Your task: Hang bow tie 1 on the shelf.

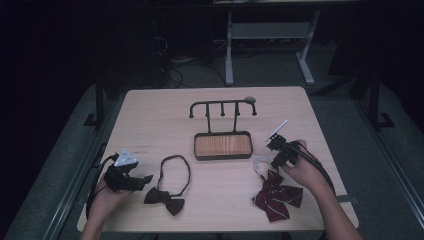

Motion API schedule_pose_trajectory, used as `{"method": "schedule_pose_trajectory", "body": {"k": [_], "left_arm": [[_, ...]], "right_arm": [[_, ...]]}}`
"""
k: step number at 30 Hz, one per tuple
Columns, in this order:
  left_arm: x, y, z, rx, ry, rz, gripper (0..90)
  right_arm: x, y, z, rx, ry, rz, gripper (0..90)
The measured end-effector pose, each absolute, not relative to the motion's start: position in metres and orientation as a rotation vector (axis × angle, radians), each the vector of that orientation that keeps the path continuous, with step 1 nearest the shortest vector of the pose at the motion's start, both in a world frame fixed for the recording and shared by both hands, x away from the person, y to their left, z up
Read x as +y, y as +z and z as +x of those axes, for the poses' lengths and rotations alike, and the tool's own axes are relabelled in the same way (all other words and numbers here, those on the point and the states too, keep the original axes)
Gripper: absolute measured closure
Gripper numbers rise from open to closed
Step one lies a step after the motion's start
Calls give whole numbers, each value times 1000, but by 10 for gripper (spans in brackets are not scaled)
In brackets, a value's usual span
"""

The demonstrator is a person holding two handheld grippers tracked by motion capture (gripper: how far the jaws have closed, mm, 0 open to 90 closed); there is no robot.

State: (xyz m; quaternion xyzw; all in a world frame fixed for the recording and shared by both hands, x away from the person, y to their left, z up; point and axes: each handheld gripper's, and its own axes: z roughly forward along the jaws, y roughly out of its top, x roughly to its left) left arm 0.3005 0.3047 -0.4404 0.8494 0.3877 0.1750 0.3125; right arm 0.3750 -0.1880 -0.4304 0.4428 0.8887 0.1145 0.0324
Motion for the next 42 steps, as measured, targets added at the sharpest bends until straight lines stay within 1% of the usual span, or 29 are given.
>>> {"method": "schedule_pose_trajectory", "body": {"k": [11,21,42], "left_arm": [[304,-441,301,1019,456,2247,217],[304,-441,301,1016,459,2244,217],[303,-442,301,1009,460,2247,217]], "right_arm": [[-202,-413,372,2780,568,1378,831],[-204,-383,364,2789,725,1327,832],[-206,-335,353,2808,911,1214,832]]}}
